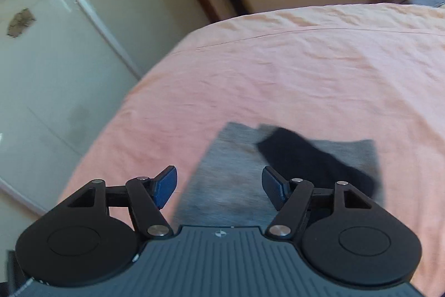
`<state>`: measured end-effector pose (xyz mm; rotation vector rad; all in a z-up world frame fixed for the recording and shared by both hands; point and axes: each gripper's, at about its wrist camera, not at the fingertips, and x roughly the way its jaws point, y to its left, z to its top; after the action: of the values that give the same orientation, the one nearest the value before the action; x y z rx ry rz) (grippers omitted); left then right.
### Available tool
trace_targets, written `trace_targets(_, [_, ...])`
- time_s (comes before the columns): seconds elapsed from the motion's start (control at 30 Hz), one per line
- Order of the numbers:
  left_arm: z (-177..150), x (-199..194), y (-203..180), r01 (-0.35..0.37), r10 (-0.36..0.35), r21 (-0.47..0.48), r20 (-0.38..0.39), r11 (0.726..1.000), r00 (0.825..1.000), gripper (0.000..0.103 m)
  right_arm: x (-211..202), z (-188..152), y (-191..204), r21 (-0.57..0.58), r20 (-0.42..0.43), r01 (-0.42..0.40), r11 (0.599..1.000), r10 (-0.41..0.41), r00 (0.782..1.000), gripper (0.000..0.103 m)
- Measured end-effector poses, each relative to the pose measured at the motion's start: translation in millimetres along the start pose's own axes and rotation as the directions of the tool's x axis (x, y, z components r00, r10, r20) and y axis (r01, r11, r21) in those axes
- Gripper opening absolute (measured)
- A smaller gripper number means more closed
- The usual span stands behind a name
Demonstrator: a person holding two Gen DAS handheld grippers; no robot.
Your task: Fold small clothes
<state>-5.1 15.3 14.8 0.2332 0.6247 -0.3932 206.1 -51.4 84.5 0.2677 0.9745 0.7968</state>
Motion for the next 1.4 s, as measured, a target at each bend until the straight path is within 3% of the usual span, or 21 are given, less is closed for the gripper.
trace_targets(0.1, [-1.4,2.3,2.5,0.01,-0.01,-0.002,0.006,1.0,1.0,0.093,59.3,3.6,-1.4,0.032,-0.158,0.022,0.999,-0.017,0.987,0.076])
trace_targets(0.17, [-5.8,1.3,3.1,-0.002,0.002,0.004,0.019,1.0,1.0,0.093,76.9,0.2,-7.8,-0.024,-0.104,0.036,0.999,-0.038,0.994,0.077])
trace_targets(0.27, [-6.5,0.6,4.0,-0.003,0.003,-0.002,0.028,1.0,1.0,0.094,78.7,8.1,-16.5,0.026,-0.108,0.047,0.999,-0.044,0.993,0.068])
trace_targets(0.3, [-6.8,-1.5,5.2,-0.003,0.003,-0.01,0.034,1.0,0.999,0.094,73.9,8.2,-16.1,0.015,-0.112,0.074,0.997,-0.071,0.991,0.056])
trace_targets(0.37, [-8.6,-12.7,13.1,-0.003,0.007,-0.071,0.05,0.997,0.999,0.094,46.2,4.7,-22.7,0.051,-0.075,0.085,0.995,-0.081,0.994,0.054])
trace_targets(0.47, [-18.0,-34.8,31.0,0.061,-0.043,-0.214,0.087,0.975,0.995,0.094,-12.8,-14.4,-41.9,0.104,0.028,-0.023,0.994,0.021,0.999,0.075])
trace_targets(0.53, [-22.7,-35.6,32.8,0.102,-0.088,-0.222,0.073,0.97,0.993,0.094,-32.9,-33.2,-58.6,0.138,0.02,0.0,0.99,-0.003,1.0,0.08])
trace_targets(0.57, [-24.0,-29.7,30.6,0.096,-0.09,-0.207,0.039,0.974,0.995,0.094,-32.7,-43.8,-70.7,0.143,-0.004,0.049,0.988,-0.049,0.999,0.075])
trace_targets(0.63, [-27.2,-10.6,31.0,0.061,-0.07,-0.189,-0.041,0.98,0.997,0.095,-39.5,-60.7,-84.8,0.089,0.049,0.041,0.995,-0.045,0.998,0.04])
trace_targets(0.7, [-21.8,-15.0,33.5,0.064,-0.072,-0.209,-0.033,0.976,0.997,0.094,-52.4,-59.0,-93.1,0.183,0.037,0.064,0.981,-0.072,0.997,0.029])
trace_targets(0.77, [-17.4,-26.9,34.2,0.062,-0.061,-0.209,0.011,0.976,0.998,0.094,-68.5,-58.8,-74.7,0.171,0.044,0.111,0.979,-0.12,0.992,0.041])
trace_targets(0.8, [-16.4,-31.5,33.8,0.071,-0.067,-0.205,0.029,0.976,0.997,0.094,-76.8,-61.7,-62.9,0.135,0.069,0.109,0.985,-0.119,0.99,0.056])
trace_targets(0.83, [-15.2,-32.2,32.6,0.079,-0.073,-0.198,0.034,0.977,0.997,0.094,-80.0,-66.1,-54.9,0.113,0.081,0.074,0.991,-0.083,0.993,0.07])
trace_targets(0.87, [-13.9,-30.3,30.1,0.075,-0.072,-0.188,0.024,0.979,0.997,0.094,-80.6,-72.0,-49.8,0.104,0.071,0.041,0.994,-0.048,0.996,0.075])
trace_targets(0.93, [-13.0,-22.5,25.3,0.041,-0.043,-0.175,-0.011,0.984,0.999,0.094,-63.7,-87.0,-49.0,0.064,0.002,0.081,0.995,-0.082,0.997,0.074])
trace_targets(1.0, [-15.9,-16.9,25.0,0.024,-0.035,-0.191,-0.055,0.981,0.998,0.094,-62.0,-101.4,-48.7,-0.061,0.058,0.121,0.991,-0.117,0.991,0.065])
trace_targets(1.1, [-19.5,-20.9,27.1,0.006,-0.023,-0.217,-0.073,0.976,0.997,0.094,-82.6,-101.5,-38.2,0.007,0.068,0.167,0.986,-0.167,0.984,0.062])
trace_targets(1.17, [-22.3,-25.7,27.3,-0.005,-0.013,-0.225,-0.077,0.974,0.997,0.094,-99.2,-108.5,-22.3,-0.027,0.111,0.2,0.979,-0.195,0.974,0.07])
trace_targets(1.23, [-23.6,-28.2,26.6,-0.017,-0.004,-0.241,-0.087,0.97,0.996,0.094,-114.6,-122.5,-10.4,-0.048,0.162,0.233,0.971,-0.223,0.961,0.091])
trace_targets(1.33, [-26.4,-33.3,24.7,-0.051,0.024,-0.265,-0.103,0.963,0.994,0.095,-131.0,-148.1,-6.6,-0.03,0.204,0.307,0.951,-0.295,0.933,0.101])
trace_targets(1.4, [-26.0,-39.2,23.2,-0.084,0.051,-0.288,-0.12,0.954,0.991,0.095,-135.5,-169.7,-10.1,0.0,0.212,0.411,0.911,-0.402,0.891,0.103])
